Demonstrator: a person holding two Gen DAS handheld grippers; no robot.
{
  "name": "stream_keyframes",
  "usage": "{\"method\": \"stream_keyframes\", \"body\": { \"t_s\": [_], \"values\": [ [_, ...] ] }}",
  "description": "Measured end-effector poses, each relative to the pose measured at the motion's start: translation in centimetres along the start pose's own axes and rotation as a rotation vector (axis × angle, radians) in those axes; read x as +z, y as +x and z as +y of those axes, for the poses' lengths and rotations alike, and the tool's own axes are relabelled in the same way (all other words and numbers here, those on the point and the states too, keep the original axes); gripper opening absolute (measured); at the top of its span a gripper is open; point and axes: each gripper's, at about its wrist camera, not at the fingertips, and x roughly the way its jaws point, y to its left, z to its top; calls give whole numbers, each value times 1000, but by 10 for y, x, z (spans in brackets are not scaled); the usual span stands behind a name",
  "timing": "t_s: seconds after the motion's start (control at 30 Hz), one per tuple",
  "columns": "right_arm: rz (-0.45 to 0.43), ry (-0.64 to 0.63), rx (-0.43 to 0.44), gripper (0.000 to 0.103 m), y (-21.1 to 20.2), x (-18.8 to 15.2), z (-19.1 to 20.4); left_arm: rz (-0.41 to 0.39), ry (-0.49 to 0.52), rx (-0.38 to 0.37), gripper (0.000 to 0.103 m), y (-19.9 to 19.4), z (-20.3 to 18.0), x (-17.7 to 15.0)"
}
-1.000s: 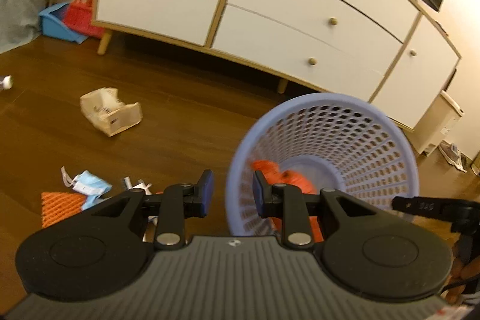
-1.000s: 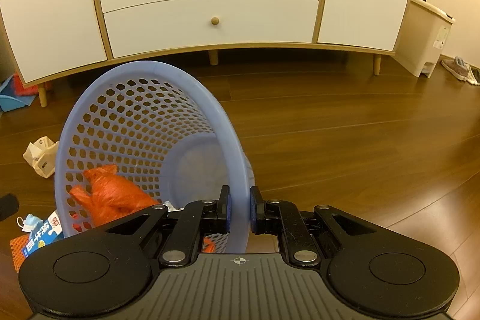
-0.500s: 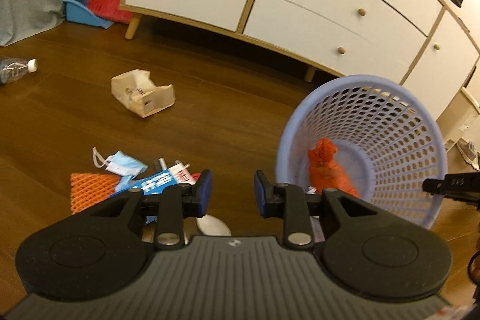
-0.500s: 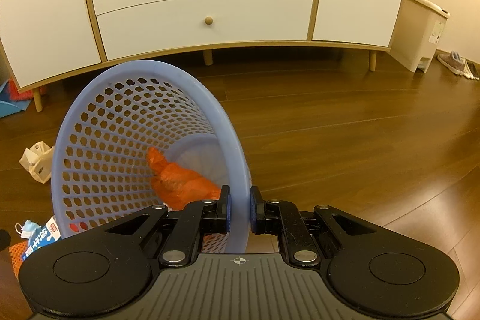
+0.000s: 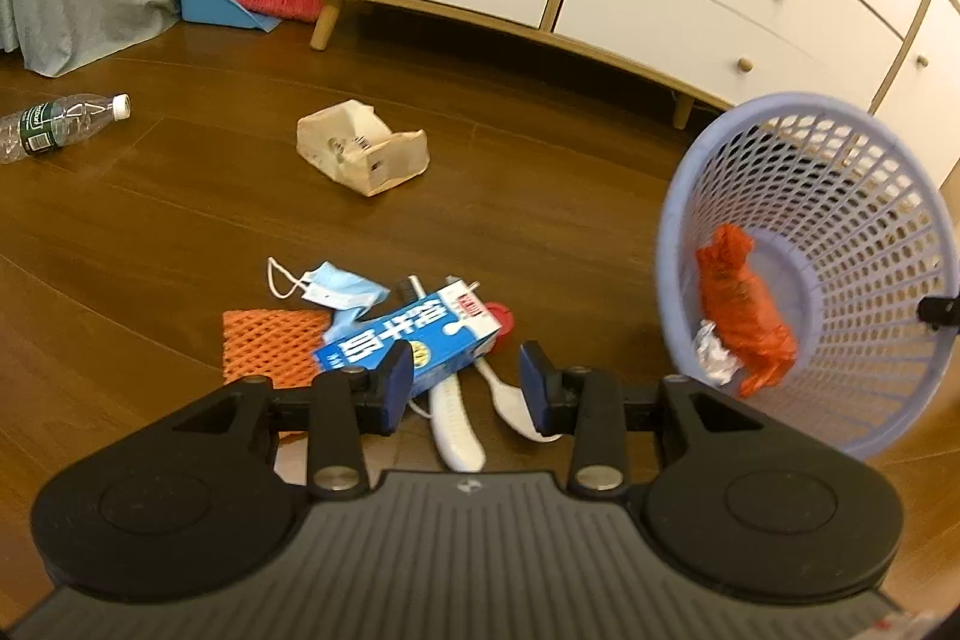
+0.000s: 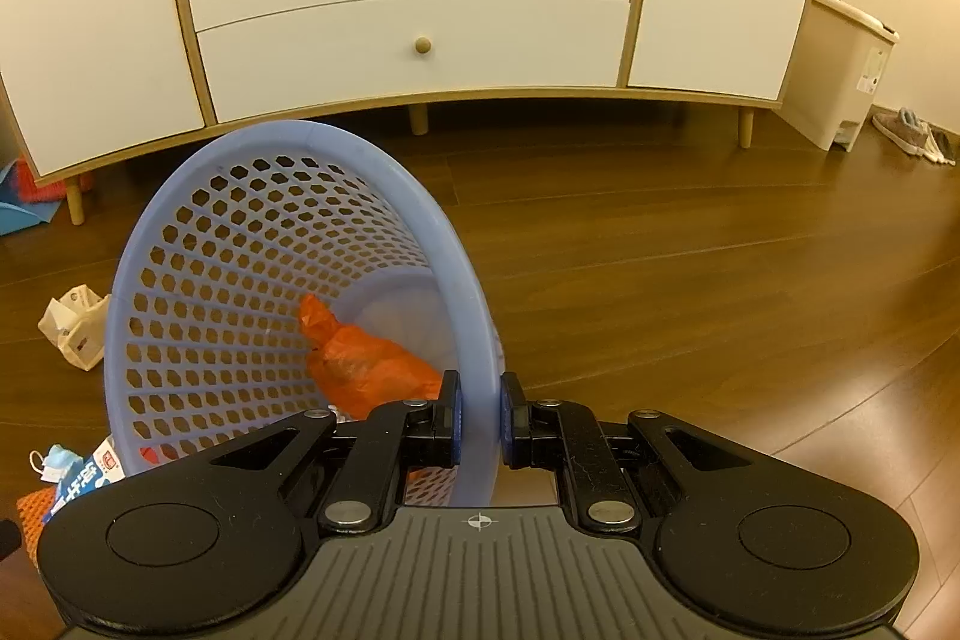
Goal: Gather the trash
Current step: 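Grasp the blue milk carton with the left tool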
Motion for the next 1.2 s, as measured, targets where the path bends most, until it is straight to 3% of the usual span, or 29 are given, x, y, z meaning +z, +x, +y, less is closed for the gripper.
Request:
{"method": "stream_keyframes", "body": {
  "t_s": [0.4,0.57,0.93,1.0,1.07,1.2],
  "values": [
    [-8,-5,8,8,14,2,11,90,193,3,42,49,16,-2],
    [-11,-8,4,8,18,4,21,117,292,-9,51,67,19,0],
    [-22,36,-43,8,24,10,27,186,458,-54,53,117,20,9],
    [-25,42,-54,8,24,9,29,208,485,-75,56,125,19,8],
    [-29,40,-63,8,22,8,32,211,510,-69,68,131,18,7],
    [-28,44,-78,8,21,5,34,219,539,-72,69,141,20,5]
  ]
}}
